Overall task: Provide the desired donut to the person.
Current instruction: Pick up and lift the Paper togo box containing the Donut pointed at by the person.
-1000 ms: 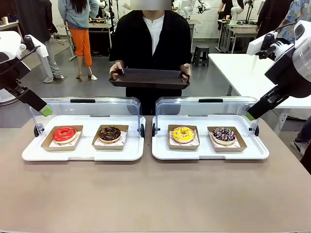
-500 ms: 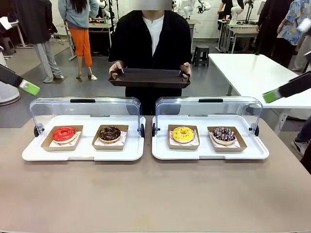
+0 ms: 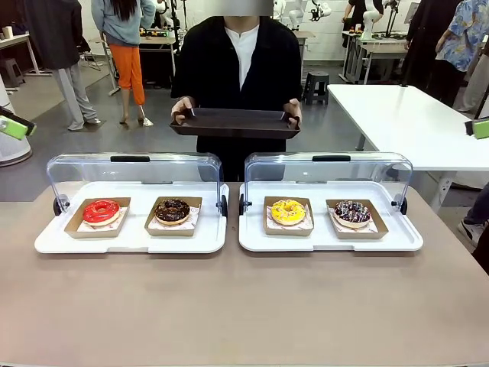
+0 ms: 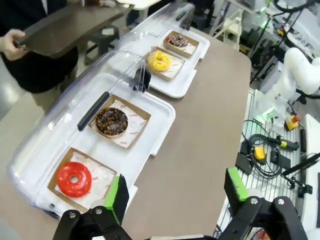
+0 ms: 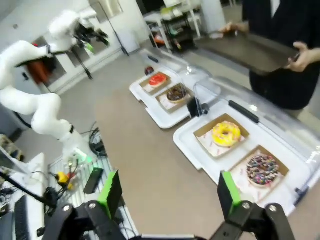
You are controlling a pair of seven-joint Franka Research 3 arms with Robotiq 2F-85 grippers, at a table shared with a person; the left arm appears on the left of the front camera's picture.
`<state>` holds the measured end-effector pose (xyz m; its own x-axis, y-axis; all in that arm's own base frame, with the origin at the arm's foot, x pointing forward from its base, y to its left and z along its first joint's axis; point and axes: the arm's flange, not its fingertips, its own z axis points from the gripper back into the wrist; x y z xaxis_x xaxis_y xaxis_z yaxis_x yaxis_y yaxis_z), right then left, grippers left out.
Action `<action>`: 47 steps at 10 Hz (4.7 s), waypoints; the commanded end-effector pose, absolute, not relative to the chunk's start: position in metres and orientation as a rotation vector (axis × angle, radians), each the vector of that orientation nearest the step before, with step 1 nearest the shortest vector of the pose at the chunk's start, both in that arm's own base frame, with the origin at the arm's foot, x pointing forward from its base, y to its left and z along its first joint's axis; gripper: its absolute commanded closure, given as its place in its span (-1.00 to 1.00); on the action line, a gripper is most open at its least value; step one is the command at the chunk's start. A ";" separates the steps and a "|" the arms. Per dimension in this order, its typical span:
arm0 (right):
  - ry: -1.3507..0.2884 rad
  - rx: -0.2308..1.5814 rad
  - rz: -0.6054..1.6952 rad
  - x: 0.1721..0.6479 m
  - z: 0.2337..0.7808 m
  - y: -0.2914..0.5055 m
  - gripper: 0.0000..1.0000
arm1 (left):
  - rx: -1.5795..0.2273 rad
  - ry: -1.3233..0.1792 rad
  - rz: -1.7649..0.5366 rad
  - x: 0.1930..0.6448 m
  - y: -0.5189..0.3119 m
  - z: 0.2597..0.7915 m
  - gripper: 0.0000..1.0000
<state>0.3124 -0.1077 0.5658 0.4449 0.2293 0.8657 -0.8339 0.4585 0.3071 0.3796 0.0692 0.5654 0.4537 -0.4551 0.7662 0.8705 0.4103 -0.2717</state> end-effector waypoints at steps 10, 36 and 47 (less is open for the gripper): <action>-0.830 0.850 0.903 0.331 0.535 -0.158 -1.00 | -1.027 -0.795 -1.002 0.392 0.145 0.519 -1.00; -0.898 0.877 0.981 0.319 0.542 -0.157 -1.00 | -1.021 -0.823 -1.034 0.380 0.156 0.523 -1.00; -0.898 0.877 0.981 0.319 0.542 -0.157 -1.00 | -1.021 -0.823 -1.034 0.380 0.156 0.523 -1.00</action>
<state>0.3176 -0.1572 0.5414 0.3047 0.3058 0.9020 -0.9269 0.3132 0.2069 0.3811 0.1552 0.5209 0.3080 -0.2902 0.9061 0.9486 0.1664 -0.2691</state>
